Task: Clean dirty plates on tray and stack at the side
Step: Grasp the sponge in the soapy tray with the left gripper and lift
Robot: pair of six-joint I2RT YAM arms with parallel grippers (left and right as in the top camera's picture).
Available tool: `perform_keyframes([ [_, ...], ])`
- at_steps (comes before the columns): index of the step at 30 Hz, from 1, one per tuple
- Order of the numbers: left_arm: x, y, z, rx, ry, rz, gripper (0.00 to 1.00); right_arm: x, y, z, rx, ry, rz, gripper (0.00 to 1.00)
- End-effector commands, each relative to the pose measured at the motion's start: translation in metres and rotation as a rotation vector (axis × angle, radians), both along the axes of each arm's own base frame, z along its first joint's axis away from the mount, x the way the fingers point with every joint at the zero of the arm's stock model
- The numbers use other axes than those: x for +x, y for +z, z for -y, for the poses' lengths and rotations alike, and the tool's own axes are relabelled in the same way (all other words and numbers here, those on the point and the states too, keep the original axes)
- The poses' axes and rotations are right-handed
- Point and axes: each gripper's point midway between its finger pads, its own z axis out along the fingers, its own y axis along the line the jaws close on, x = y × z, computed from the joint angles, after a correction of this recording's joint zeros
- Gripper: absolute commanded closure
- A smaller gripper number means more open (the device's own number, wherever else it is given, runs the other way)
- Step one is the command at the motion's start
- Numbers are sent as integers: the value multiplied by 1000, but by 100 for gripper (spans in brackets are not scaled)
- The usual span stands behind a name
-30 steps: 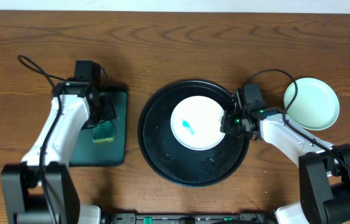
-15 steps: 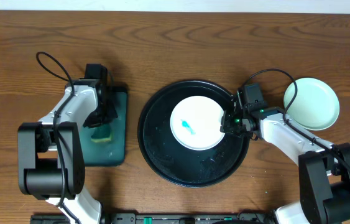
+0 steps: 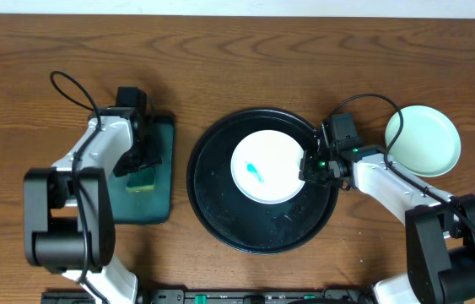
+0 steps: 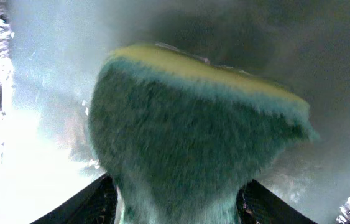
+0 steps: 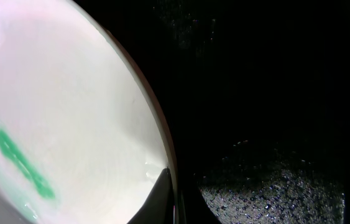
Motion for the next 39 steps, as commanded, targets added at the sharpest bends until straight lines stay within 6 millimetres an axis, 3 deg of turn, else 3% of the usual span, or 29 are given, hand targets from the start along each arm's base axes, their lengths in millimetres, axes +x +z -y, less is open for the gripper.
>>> perform_keyframes([
  [1, 5, 35, 1, -10, 13, 97, 39, -12, -10, -5, 11, 33, -51, 99],
  [5, 4, 60, 1, -12, 12, 159, 40, -12, -10, -5, 12, 33, -48, 99],
  [7, 5, 66, 1, -13, 12, 176, 50, -11, -9, -6, 12, 34, -46, 99],
  [9, 5, 66, 1, -13, 12, 176, 52, -11, -9, -6, 12, 34, -46, 98],
  [23, -15, 19, -5, -17, 80, 145, 52, -12, -10, -6, 12, 33, -47, 99],
  [28, -12, 16, -4, -20, 79, 150, 56, -11, -9, -6, 12, 34, -46, 99],
  [36, -6, -11, -1, -40, 54, 115, 56, -14, -10, -5, 10, 33, -57, 99],
  [37, -5, -14, -1, -39, 54, 113, 58, -14, -10, -5, 9, 33, -59, 99],
  [38, -4, -15, -1, -39, 51, 113, 67, -15, -11, -4, 8, 33, -63, 99],
  [39, -3, -16, -1, -39, 47, 116, 86, -16, -11, -4, 7, 33, -66, 99],
])
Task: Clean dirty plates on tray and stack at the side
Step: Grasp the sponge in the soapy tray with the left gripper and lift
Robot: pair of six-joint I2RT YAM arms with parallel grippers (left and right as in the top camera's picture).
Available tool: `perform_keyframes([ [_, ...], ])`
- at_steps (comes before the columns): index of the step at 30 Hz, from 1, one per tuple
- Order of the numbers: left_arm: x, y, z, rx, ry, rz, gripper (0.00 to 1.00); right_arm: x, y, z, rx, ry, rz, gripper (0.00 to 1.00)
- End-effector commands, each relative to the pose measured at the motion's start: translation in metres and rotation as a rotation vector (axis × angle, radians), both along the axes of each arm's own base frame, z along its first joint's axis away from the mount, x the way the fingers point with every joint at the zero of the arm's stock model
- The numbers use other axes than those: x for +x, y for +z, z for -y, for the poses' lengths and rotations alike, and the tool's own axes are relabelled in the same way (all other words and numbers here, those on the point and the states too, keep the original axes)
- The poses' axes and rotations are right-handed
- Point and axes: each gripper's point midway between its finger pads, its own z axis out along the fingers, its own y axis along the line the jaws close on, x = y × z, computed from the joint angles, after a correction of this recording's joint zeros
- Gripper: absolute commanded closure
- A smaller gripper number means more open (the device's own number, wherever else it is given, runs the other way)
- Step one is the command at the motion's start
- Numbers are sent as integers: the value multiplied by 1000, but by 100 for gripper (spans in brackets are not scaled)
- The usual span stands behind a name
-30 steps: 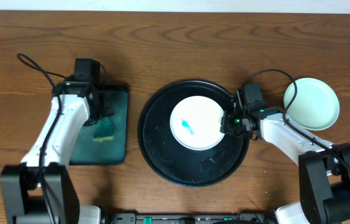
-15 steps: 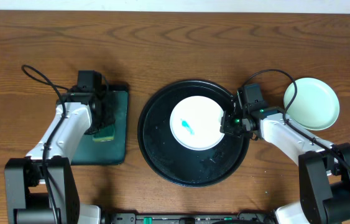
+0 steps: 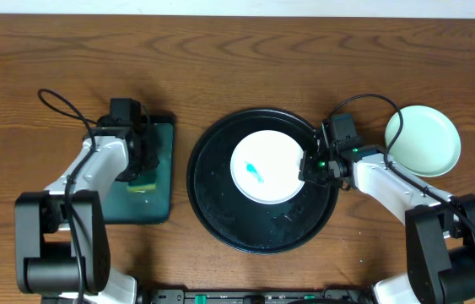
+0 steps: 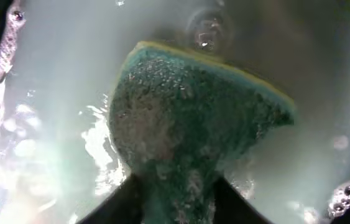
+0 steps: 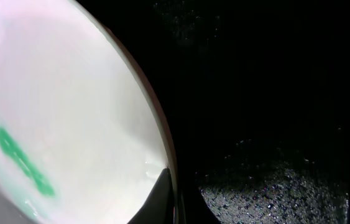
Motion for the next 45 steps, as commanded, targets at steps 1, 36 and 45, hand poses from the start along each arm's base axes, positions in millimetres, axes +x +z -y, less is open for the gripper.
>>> perform_keyframes([
  [1, -3, -12, -1, 0, -16, -31, 93, -14, -11, -3, 2, 31, -59, 99],
  [36, -10, 238, 16, 12, -194, 754, 93, -15, -11, -3, 1, 35, -59, 99],
  [45, -7, 242, 13, 26, -186, 773, 93, -15, -11, -3, 1, 35, -59, 99],
])
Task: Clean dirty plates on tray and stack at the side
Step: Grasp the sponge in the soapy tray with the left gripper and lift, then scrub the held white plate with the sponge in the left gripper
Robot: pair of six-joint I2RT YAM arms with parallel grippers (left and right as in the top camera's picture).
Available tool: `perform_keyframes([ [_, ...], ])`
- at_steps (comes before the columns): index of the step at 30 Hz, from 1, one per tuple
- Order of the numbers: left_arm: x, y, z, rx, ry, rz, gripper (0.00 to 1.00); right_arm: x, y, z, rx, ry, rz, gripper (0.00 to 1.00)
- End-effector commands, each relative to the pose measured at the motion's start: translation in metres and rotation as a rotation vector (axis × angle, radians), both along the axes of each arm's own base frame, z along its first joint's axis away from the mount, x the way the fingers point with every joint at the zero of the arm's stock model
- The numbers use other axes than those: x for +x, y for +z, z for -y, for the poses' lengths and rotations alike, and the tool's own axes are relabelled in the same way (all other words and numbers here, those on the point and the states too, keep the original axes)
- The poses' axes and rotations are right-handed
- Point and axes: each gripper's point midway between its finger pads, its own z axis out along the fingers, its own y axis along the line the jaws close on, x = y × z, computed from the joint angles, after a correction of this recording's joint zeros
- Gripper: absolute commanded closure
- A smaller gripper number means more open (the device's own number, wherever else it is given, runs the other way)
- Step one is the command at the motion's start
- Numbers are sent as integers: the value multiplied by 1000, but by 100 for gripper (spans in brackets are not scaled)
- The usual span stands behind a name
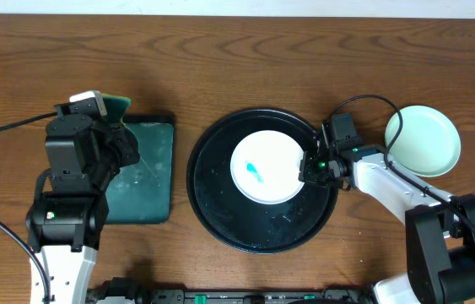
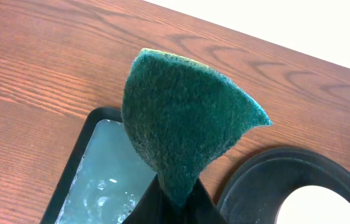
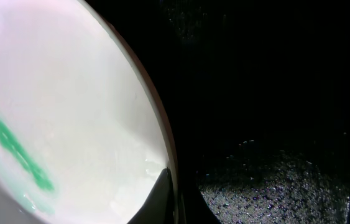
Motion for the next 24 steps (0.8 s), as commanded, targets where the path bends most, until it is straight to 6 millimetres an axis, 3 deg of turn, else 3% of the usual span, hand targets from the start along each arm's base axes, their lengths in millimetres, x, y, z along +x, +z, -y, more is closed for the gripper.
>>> perform_keyframes([
  [1, 0, 7, -3, 25, 3, 27, 93, -12, -11, -3, -1, 33, -44, 99],
  [7, 1, -7, -5, -42, 60, -28, 93, -12, -11, -3, -1, 33, -43, 99],
  [11, -3, -50, 1, -147, 119, -206, 93, -11, -10, -3, -1, 32, -42, 99],
  [15, -3, -82, 41, -301, -29, -359, 93, -11, -11, -3, -2, 32, -42, 99],
  [24, -5, -96, 132, -347, -296, -496, 93, -12, -10, -9, 0, 52, -32, 98],
])
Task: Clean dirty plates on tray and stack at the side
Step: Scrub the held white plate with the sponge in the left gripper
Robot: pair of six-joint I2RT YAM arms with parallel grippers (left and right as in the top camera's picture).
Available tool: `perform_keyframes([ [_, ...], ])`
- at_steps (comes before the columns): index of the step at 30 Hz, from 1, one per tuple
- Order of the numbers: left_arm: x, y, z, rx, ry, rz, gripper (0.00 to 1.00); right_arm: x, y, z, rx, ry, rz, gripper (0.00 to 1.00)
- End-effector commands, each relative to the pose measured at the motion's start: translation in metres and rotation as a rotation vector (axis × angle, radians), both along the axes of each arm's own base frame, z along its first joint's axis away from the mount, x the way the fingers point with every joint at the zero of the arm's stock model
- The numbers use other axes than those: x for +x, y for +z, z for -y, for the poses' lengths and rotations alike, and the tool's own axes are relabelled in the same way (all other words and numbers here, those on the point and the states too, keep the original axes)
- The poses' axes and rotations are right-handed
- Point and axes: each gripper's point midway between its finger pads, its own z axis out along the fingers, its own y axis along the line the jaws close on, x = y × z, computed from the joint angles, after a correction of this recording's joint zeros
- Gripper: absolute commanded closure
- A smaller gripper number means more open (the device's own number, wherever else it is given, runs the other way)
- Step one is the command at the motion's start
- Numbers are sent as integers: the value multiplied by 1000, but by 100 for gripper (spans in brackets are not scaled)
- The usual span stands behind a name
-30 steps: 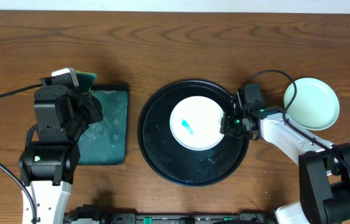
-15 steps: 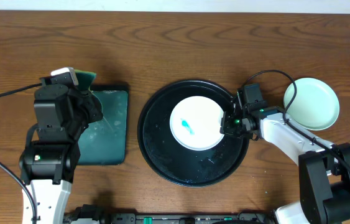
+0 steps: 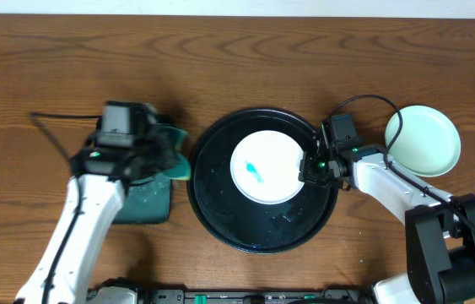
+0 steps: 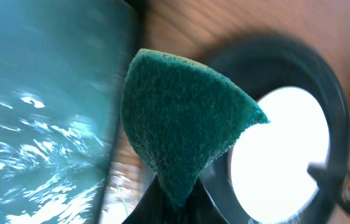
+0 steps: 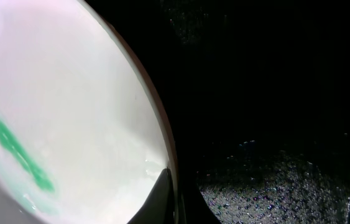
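A white plate (image 3: pixel 267 166) with a green-blue smear (image 5: pixel 16 149) lies in the round black tray (image 3: pixel 262 228). My right gripper (image 3: pixel 309 166) is shut on the plate's right rim, which the right wrist view shows pinched between the jaws (image 5: pixel 173 186). My left gripper (image 3: pixel 163 152) is shut on a green sponge (image 3: pixel 178 154). It holds the sponge in the air over the gap between the water basin and the tray's left rim. In the left wrist view the sponge (image 4: pixel 184 118) points up, with the plate (image 4: pixel 280 149) beyond it.
A dark green basin (image 3: pixel 144 203) with soapy water (image 4: pixel 38 124) stands left of the tray. A pale green plate (image 3: pixel 423 139) sits on the wooden table at the right, behind my right arm. Cables loop above both arms.
My left gripper has moved right with the sponge, from above the basin's far left corner to the basin's right edge beside the tray. The right gripper and plate are unchanged.
The sponge was first down in the basin's water in my left gripper, and still there a moment later. Then it was held high above the basin, and now it hangs by the tray's left rim. My right gripper has gripped the plate's rim throughout.
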Motion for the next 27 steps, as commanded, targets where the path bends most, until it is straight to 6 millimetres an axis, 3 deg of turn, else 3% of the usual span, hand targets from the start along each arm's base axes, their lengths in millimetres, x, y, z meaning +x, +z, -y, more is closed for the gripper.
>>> perform_keyframes([
  [1, 2, 18, 51, -72, -139, 17, 93, -13, -10, -10, -3, 56, -33, 99],
  [6, -5, 12, 99, -53, -278, -8, 93, -18, -10, -26, -5, 111, -22, 98],
  [11, -12, -22, 117, 39, -311, -83, 93, -22, -10, -45, -22, 157, 10, 99],
  [16, -13, -68, 109, 157, -292, -183, 93, -28, -9, -61, -23, 203, 28, 99],
  [23, -16, -125, 76, 368, -230, -304, 93, -32, -9, -66, -23, 222, 28, 98],
  [27, -34, -145, 86, 317, -288, -407, 93, -32, -9, -66, -23, 222, 28, 98],
])
